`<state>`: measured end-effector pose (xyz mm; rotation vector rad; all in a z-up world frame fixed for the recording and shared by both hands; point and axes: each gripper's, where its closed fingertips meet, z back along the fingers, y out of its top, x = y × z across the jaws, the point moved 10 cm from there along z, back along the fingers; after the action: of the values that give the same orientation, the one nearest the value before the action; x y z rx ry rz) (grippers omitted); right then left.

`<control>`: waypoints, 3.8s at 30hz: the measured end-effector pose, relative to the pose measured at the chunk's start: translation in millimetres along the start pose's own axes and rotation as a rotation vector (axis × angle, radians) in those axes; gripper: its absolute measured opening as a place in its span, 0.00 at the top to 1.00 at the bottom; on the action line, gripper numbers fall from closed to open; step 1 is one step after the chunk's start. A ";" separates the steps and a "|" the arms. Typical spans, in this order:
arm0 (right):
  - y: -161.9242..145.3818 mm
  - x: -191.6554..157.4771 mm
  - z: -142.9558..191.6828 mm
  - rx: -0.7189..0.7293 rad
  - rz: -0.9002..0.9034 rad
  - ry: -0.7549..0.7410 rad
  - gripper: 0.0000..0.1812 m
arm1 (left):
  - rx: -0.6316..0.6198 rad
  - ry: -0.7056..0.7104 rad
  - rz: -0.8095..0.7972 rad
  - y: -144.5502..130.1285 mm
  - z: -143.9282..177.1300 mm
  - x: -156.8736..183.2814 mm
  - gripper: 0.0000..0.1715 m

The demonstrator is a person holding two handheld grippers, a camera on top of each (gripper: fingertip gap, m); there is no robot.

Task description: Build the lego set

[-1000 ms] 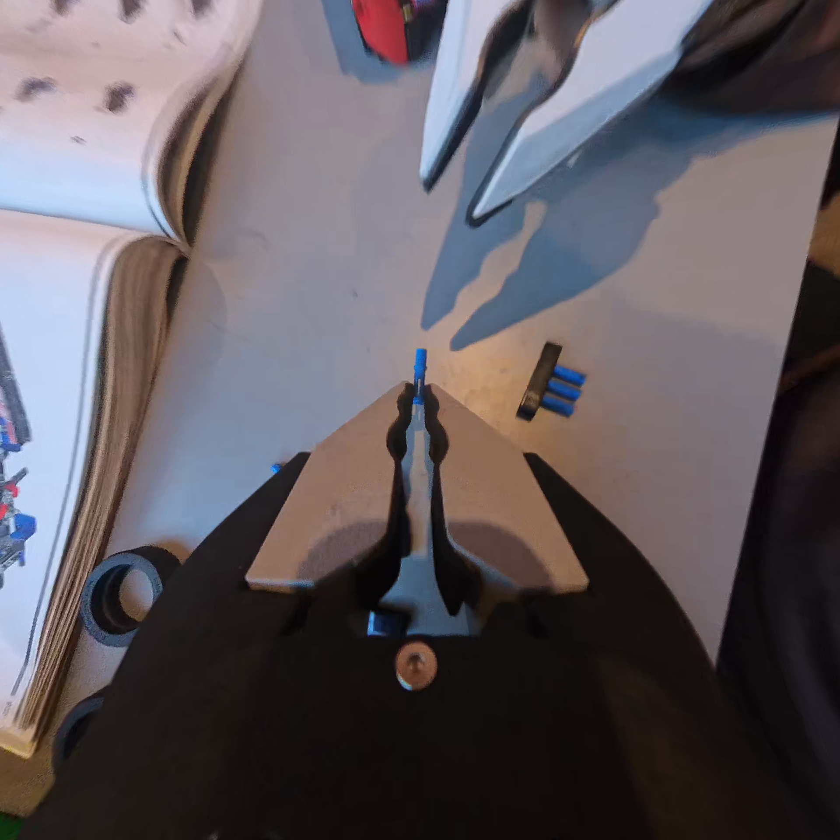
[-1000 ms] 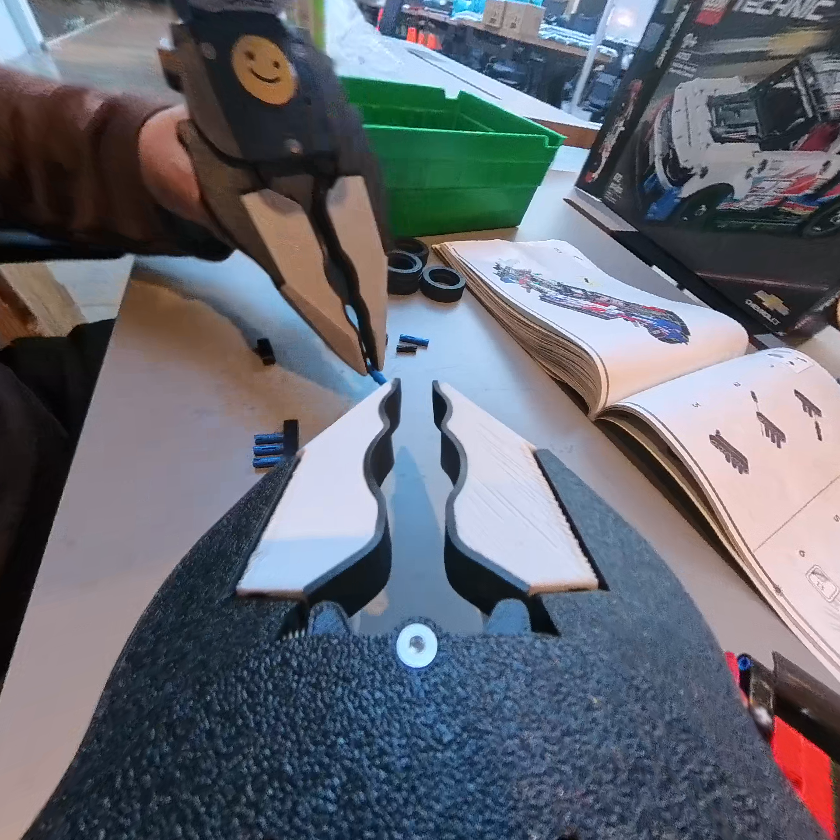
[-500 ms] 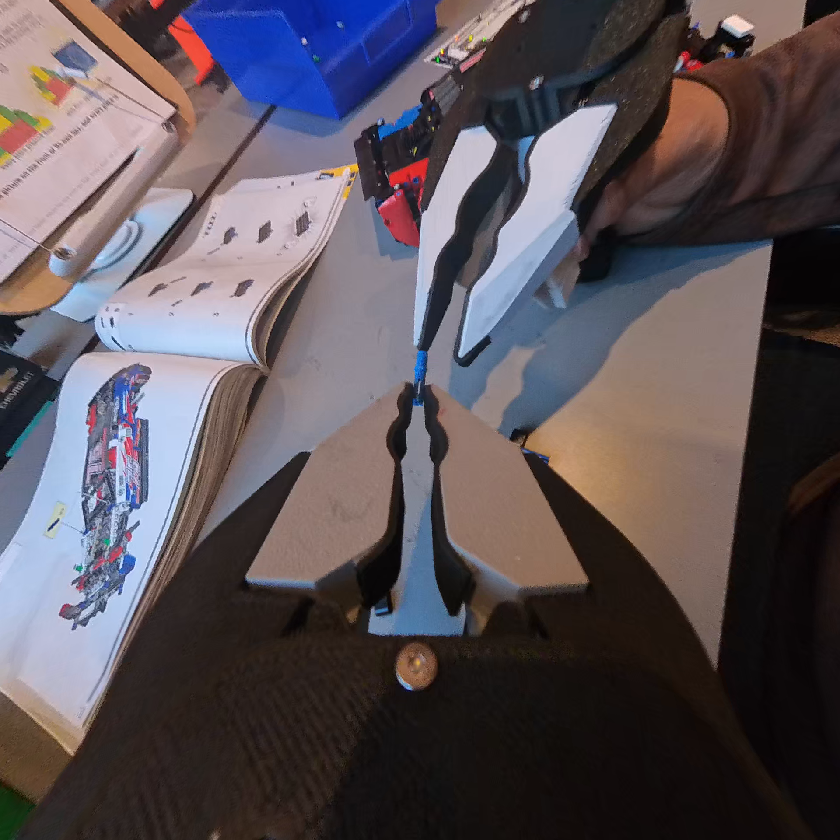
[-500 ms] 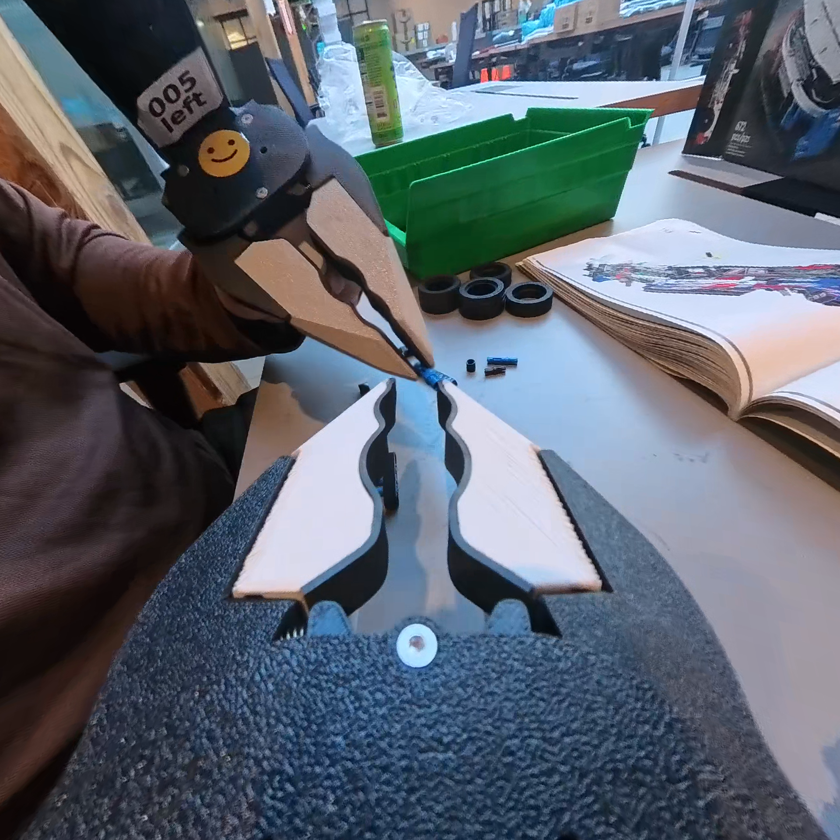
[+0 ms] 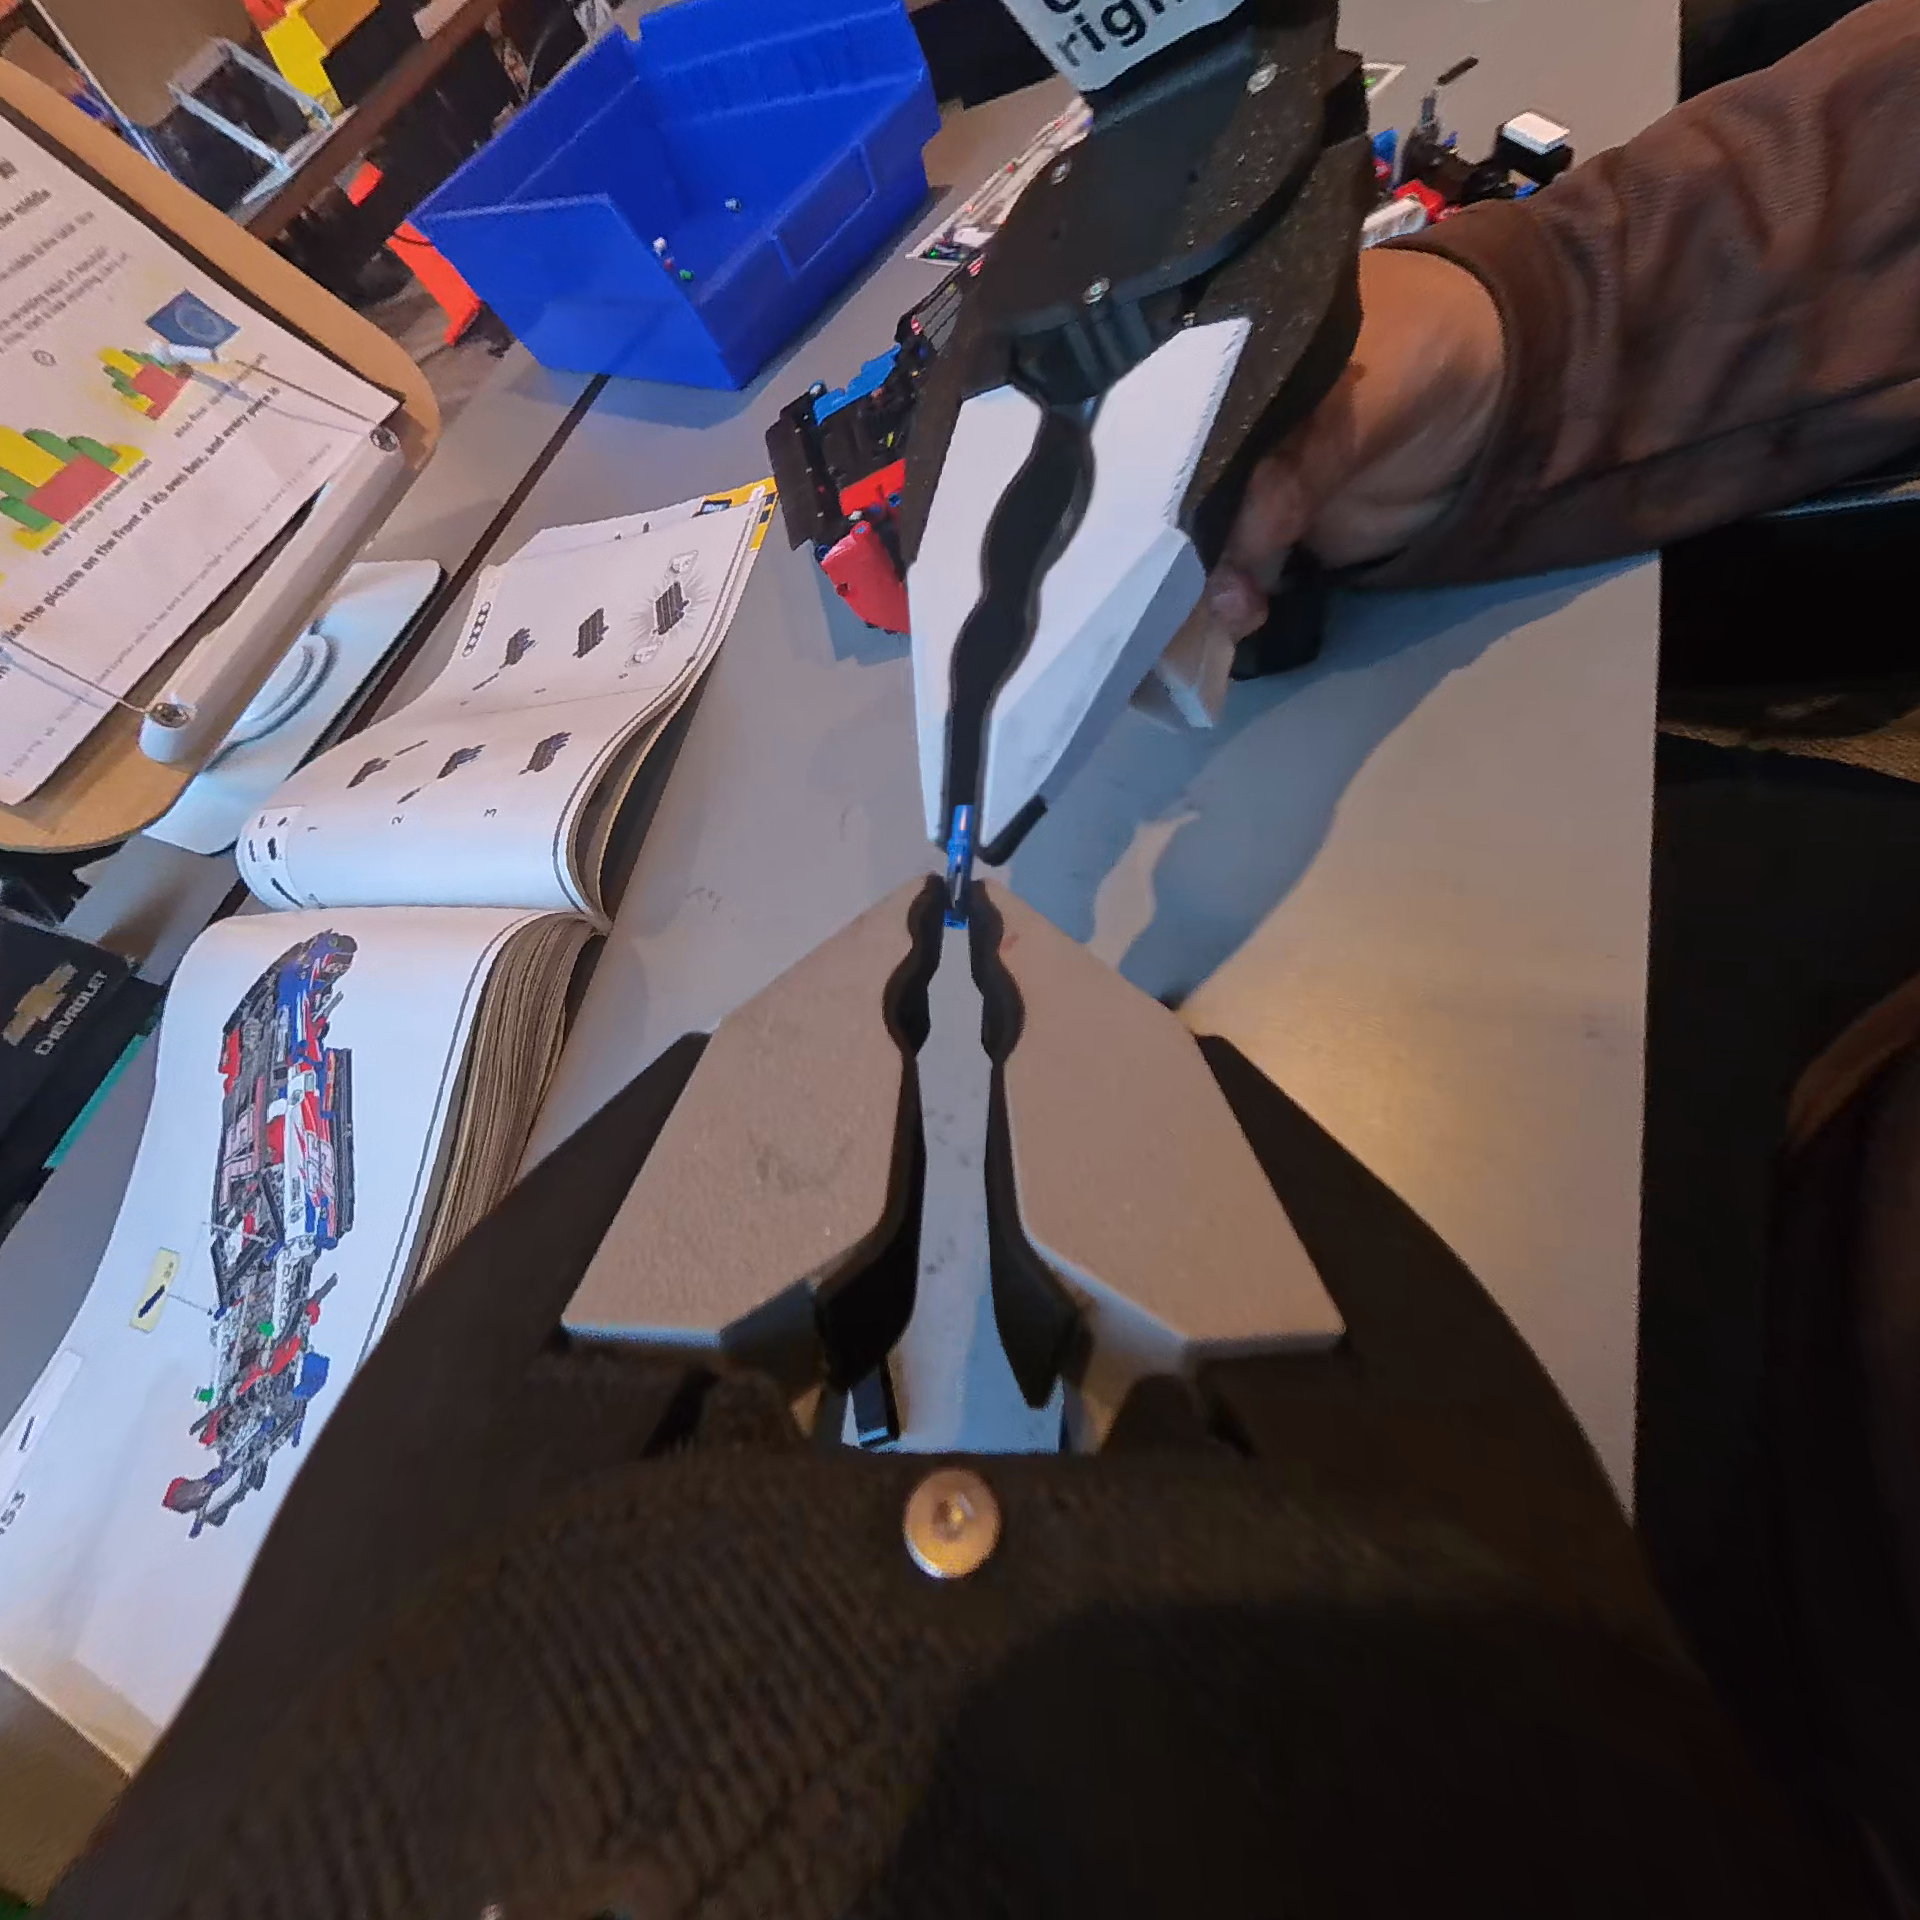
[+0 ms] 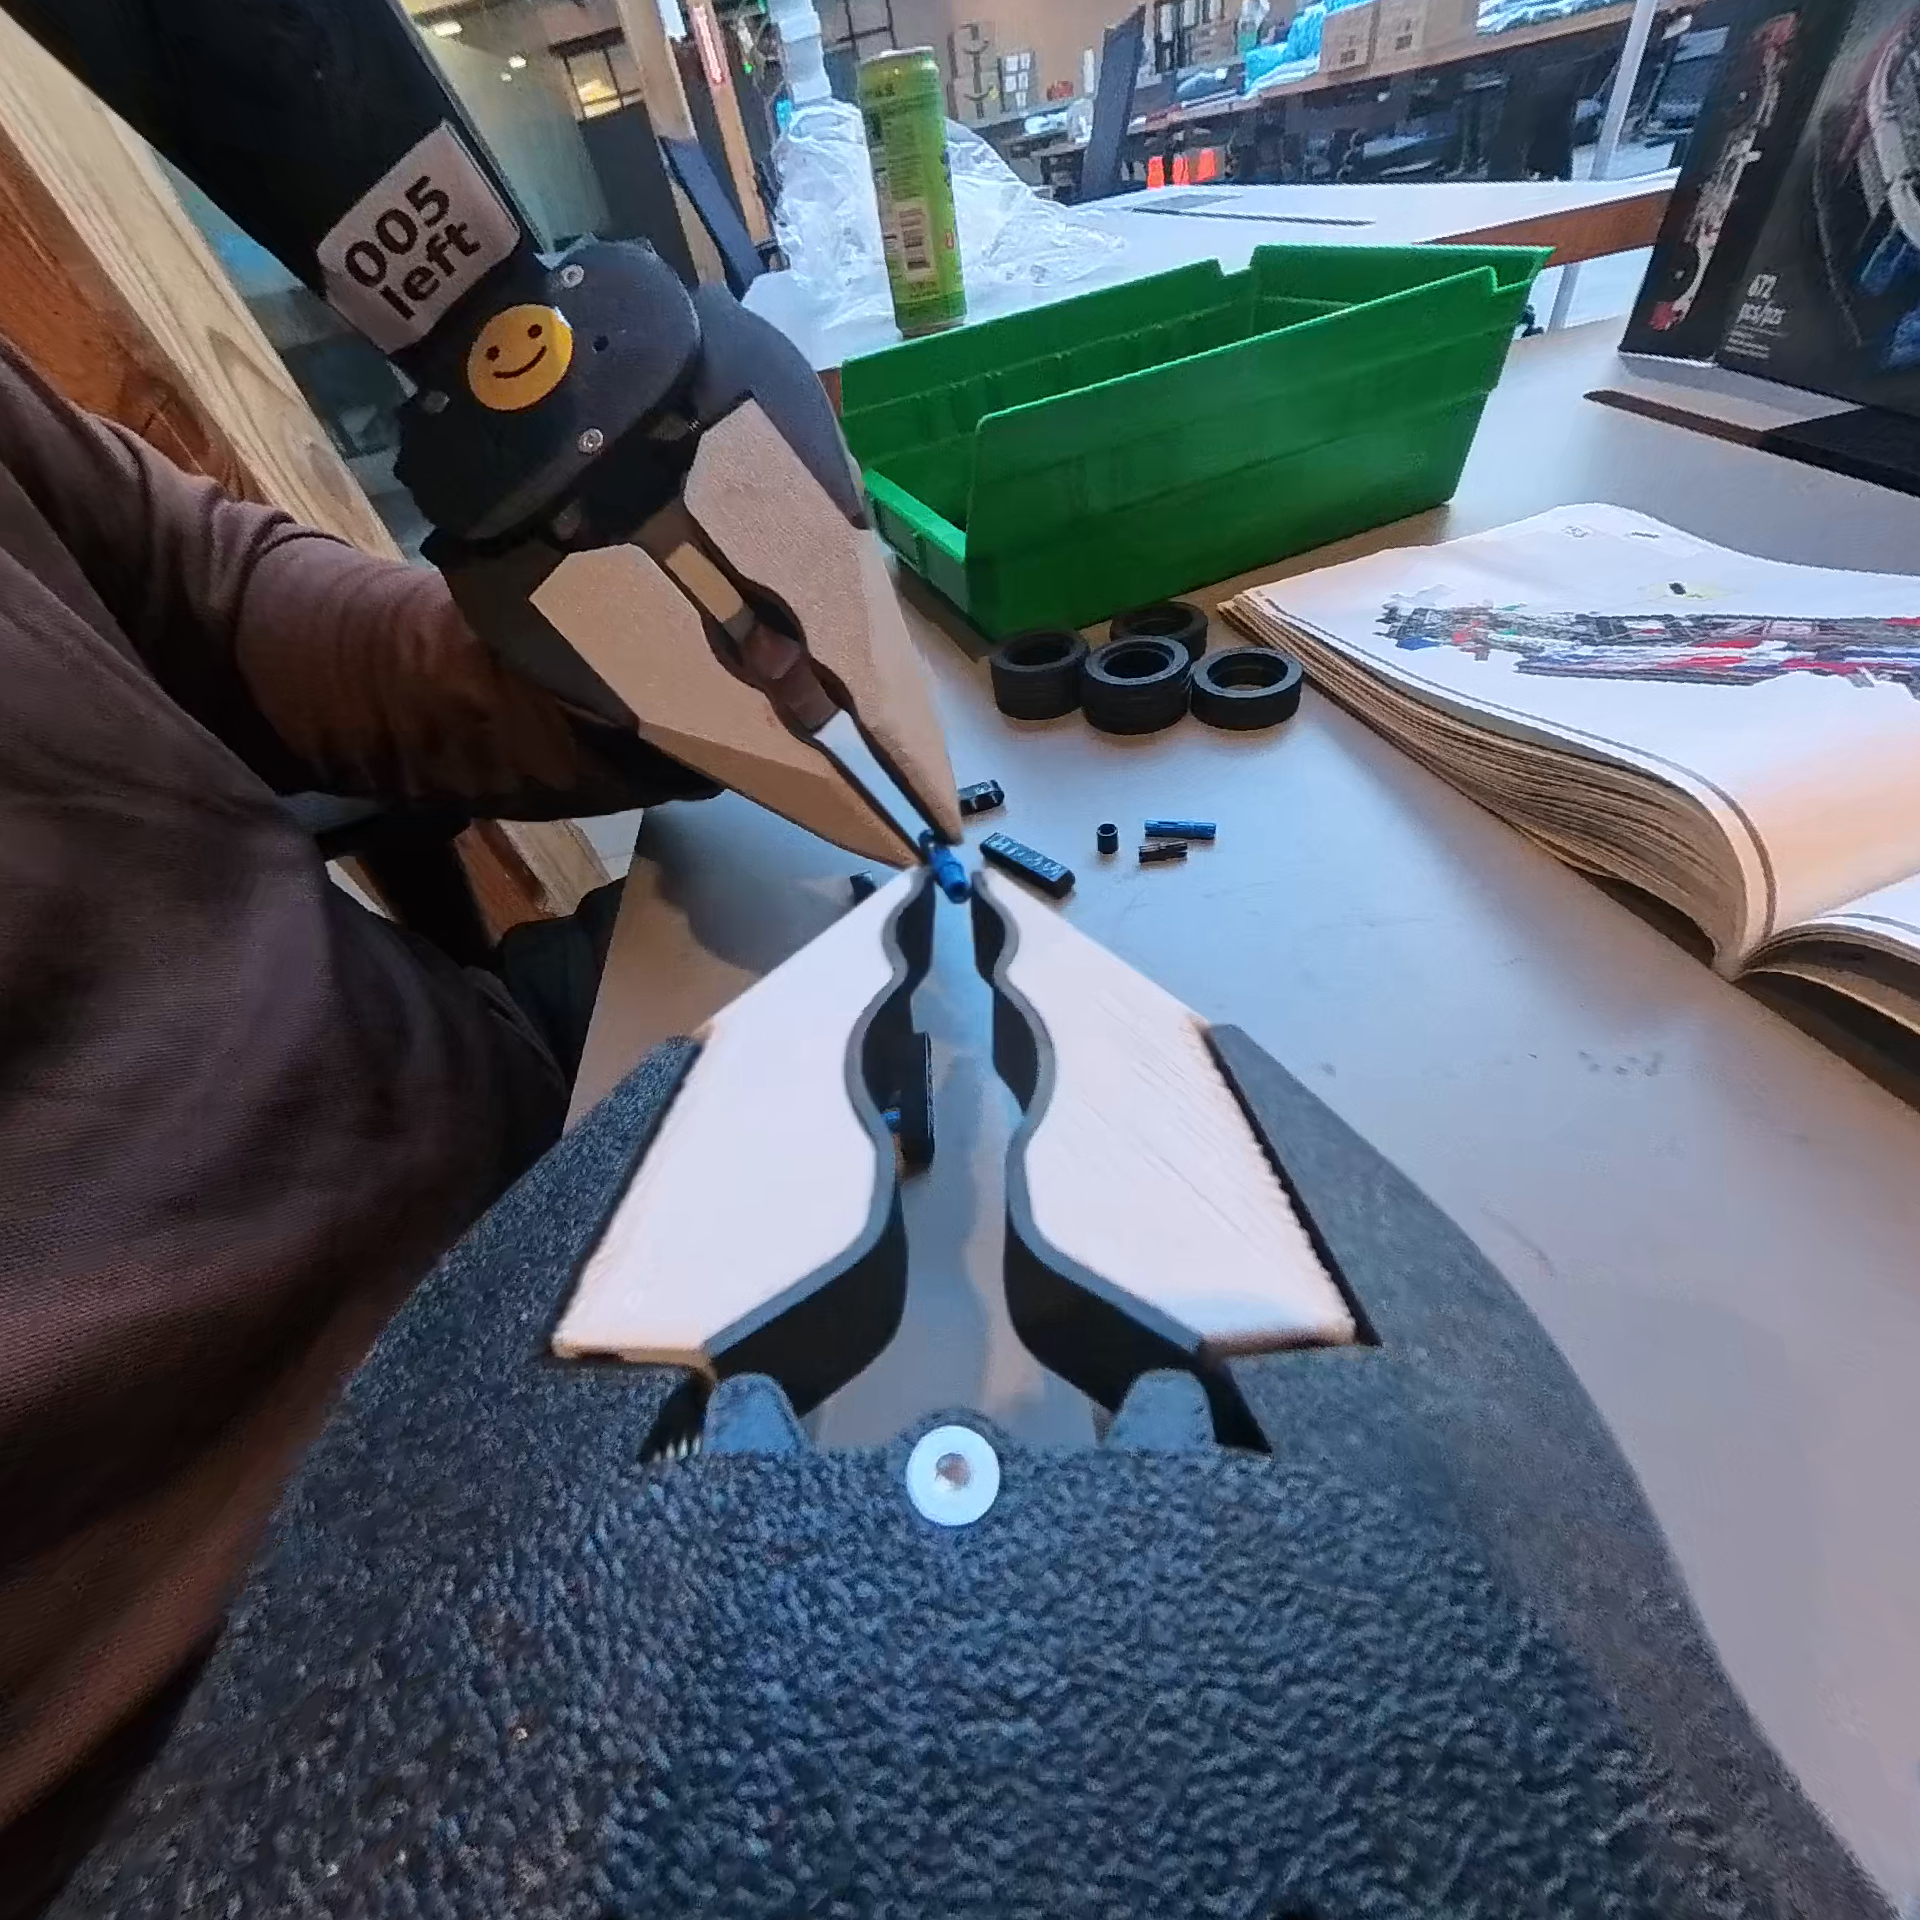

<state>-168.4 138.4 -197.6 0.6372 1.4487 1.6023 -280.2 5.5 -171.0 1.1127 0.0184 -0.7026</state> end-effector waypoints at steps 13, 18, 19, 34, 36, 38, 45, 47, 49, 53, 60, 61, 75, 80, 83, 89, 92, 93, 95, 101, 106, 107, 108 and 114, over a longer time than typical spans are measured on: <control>-1.4 -6.9 -6.0 -0.053 0.054 0.003 0.97 | 0.019 -0.043 0.068 -12.1 2.7 4.2 0.99; -1.2 -4.9 -6.1 -0.051 0.035 -0.016 0.98 | 0.007 -0.040 0.105 -22.3 2.2 5.1 0.96; -1.1 -3.2 -5.7 -0.049 0.024 -0.022 0.98 | -0.002 -0.030 0.116 -26.3 2.4 4.8 0.95; -5.6 9.3 3.9 -0.103 -0.071 -0.042 0.97 | -0.291 -0.210 0.141 -55.6 -10.3 13.7 0.87; -6.7 8.3 3.9 -0.119 -0.070 -0.047 0.97 | -0.297 -0.232 0.138 -53.8 -13.2 12.4 0.88; -7.6 7.6 3.6 -0.134 -0.067 -0.049 0.97 | -0.307 -0.262 0.147 -52.4 -15.2 12.0 0.90; -8.3 8.5 4.8 -0.142 -0.065 -0.044 0.97 | -0.272 -0.354 0.218 -45.7 -19.8 28.7 0.90; -7.8 9.8 6.0 -0.133 -0.070 -0.041 0.97 | -0.270 -0.366 0.220 -44.3 -18.8 32.9 0.89; -7.3 10.9 7.5 -0.118 -0.076 -0.035 0.97 | -0.270 -0.355 0.210 -44.5 -15.8 35.4 0.89; -5.8 12.1 10.2 -0.085 -0.079 -0.019 0.97 | -0.120 -0.189 0.233 -44.0 -1.4 39.6 0.88; -0.2 12.4 7.9 0.002 -0.056 0.037 0.97 | 0.020 0.029 0.109 -43.4 16.3 38.5 0.93; 0.6 13.2 6.7 0.011 -0.056 0.044 0.97 | 0.015 0.023 0.107 -43.5 15.1 38.3 0.94; 3.6 17.8 8.9 0.102 -0.083 0.044 0.97 | 0.002 0.021 0.290 -50.5 14.9 17.4 0.93; 3.6 19.9 6.0 0.090 -0.098 0.063 0.97 | 0.047 0.012 0.370 -53.7 14.9 1.8 0.95; 3.7 19.6 6.2 0.095 -0.102 0.085 0.97 | 0.048 0.013 0.392 -54.9 11.5 -5.7 0.95; 3.7 20.9 8.3 0.116 -0.116 0.098 0.98 | 0.040 -0.005 0.374 -54.1 8.1 -6.0 0.97; 3.7 18.9 8.8 0.119 -0.103 0.118 0.98 | 0.034 -0.008 0.371 -53.9 7.0 -5.9 0.97; 3.7 18.1 8.6 0.118 -0.098 0.122 0.98 | 0.035 -0.009 0.373 -54.0 7.0 -6.2 0.97; 3.7 17.2 8.1 0.114 -0.091 0.127 0.98 | 0.041 -0.009 0.376 -54.1 7.7 -6.5 0.97; 3.7 15.3 8.0 0.113 -0.074 0.135 0.98 | 0.050 0.004 0.355 -53.3 8.9 -4.6 0.97; 3.8 13.4 10.3 0.127 -0.056 0.142 0.98 | 0.062 0.037 0.316 -52.0 11.3 -0.9 0.97; 3.6 12.8 10.9 0.127 -0.050 0.141 0.98 | 0.064 0.045 0.310 -51.8 11.8 -0.3 0.98; 3.5 12.2 11.6 0.127 -0.043 0.141 0.98 | 0.065 0.053 0.305 -51.8 12.4 0.1 0.98; 2.7 10.2 17.0 0.136 -0.014 0.125 0.97 | 0.056 0.114 0.273 -54.0 19.5 3.1 0.99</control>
<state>-160.1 156.2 -193.5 0.6116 1.6618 1.5656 -312.4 -25.7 -206.9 1.1812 -0.0553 -0.3973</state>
